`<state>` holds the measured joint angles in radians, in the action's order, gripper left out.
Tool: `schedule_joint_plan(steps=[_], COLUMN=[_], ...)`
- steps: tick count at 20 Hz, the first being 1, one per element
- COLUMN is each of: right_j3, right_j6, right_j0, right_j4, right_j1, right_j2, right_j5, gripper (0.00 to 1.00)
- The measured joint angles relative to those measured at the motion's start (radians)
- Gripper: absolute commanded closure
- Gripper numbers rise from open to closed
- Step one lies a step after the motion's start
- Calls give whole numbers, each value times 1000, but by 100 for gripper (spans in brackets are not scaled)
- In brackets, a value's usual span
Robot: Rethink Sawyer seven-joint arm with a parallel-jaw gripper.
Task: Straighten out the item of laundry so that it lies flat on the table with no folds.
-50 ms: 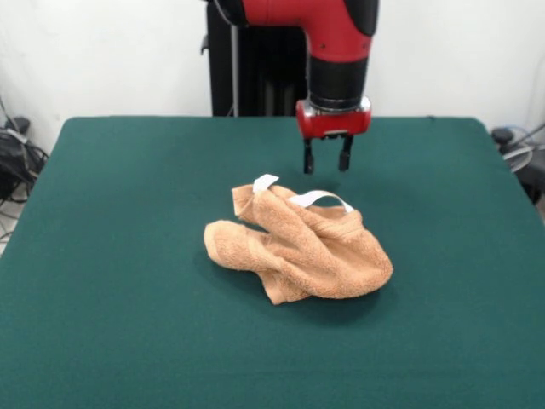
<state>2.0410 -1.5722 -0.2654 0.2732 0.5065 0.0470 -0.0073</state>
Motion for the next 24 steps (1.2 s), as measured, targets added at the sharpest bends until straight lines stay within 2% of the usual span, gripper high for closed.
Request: schedule_joint_plan(steps=[12,24], right_j3=[53,111], right_j6=[0,0], right_j0=[0,-22], right_j4=[0,0], right_j1=[22,162], right_j2=[-1,-1], right_j5=[0,40], gripper=[0,0])
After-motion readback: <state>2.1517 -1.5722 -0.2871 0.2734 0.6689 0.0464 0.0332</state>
